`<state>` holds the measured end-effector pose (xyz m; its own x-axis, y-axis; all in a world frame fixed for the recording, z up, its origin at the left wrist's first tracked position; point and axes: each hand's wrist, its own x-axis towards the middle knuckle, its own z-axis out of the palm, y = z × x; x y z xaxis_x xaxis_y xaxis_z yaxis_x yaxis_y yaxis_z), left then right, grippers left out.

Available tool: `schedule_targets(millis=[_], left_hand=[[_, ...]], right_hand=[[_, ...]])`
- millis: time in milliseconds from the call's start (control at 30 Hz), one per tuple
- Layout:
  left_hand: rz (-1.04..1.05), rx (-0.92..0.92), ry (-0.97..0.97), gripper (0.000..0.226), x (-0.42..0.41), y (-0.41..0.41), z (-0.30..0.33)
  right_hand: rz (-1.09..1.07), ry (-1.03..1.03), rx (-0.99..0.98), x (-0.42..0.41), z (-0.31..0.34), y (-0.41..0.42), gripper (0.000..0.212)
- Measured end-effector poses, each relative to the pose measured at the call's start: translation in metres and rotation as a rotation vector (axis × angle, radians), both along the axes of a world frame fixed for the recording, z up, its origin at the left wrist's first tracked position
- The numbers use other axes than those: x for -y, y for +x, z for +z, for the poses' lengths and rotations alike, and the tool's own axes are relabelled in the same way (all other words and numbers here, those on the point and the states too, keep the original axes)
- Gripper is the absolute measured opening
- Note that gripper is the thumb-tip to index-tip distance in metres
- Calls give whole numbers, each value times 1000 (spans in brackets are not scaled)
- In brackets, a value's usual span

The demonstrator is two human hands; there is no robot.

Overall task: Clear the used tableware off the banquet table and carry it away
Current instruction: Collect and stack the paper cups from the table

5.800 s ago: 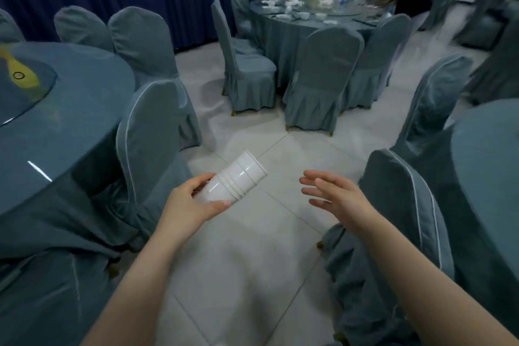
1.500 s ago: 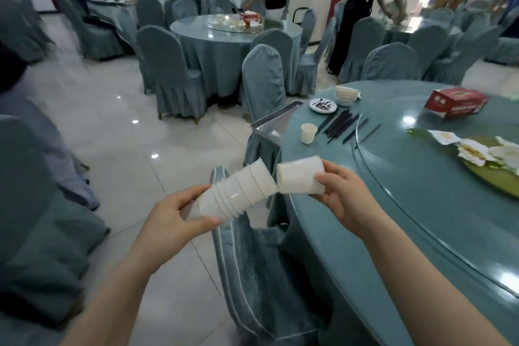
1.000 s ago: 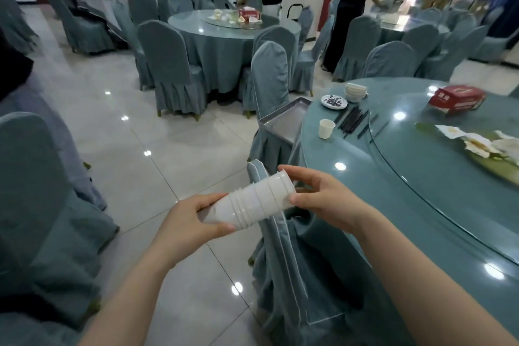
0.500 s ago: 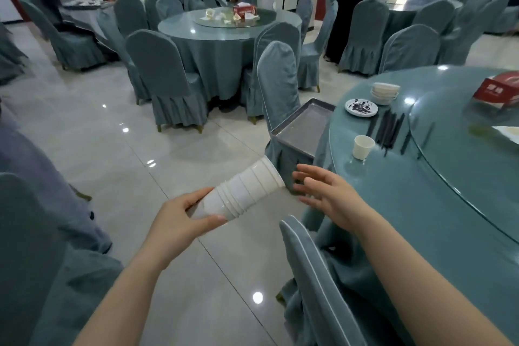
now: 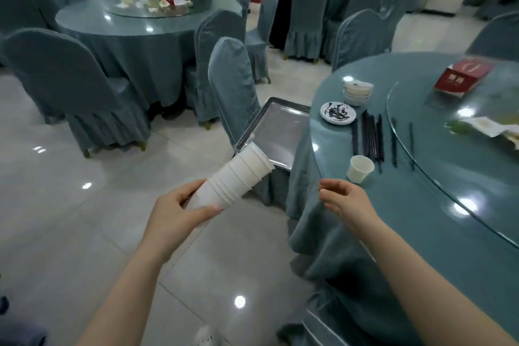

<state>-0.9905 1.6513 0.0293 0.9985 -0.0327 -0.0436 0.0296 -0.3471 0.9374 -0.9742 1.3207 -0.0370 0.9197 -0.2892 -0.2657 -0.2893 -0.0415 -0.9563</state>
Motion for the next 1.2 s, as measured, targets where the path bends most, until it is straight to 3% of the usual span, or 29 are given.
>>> schedule_targets(millis=[367, 467, 633, 700, 767, 833, 967, 1000, 1067, 1200], left_hand=[[-316, -31, -23, 48, 14, 194, -4], [-412, -38, 3, 51, 33, 238, -5], [-516, -36, 61, 51, 74, 306, -14], [-543, -25, 89, 51, 91, 329, -17], [-558, 0, 113, 51, 109, 347, -16], [-571, 34, 135, 51, 127, 362, -16], [-629, 48, 185, 58, 158, 382, -21], [-661, 51, 204, 57, 166, 385, -22], [-726, 44, 237, 55, 183, 392, -26], [-874, 43, 284, 56, 218, 397, -27]], right_hand=[[-377, -356, -74, 16, -11, 66, 24], [-429, -584, -166, 41, -16, 84, 41], [-329, -741, -424, 94, -44, 133, 88], [-242, -740, -515, 104, -56, 152, 88], [-234, -755, -489, 110, -61, 171, 72], [-320, -690, -357, 112, -50, 193, 64], [-520, -22, 47, 105, -4, 227, 48], [-525, 66, 123, 105, 8, 231, 43], [-462, 121, 198, 106, 26, 236, 36], [-249, 109, 89, 99, 31, 237, 32]])
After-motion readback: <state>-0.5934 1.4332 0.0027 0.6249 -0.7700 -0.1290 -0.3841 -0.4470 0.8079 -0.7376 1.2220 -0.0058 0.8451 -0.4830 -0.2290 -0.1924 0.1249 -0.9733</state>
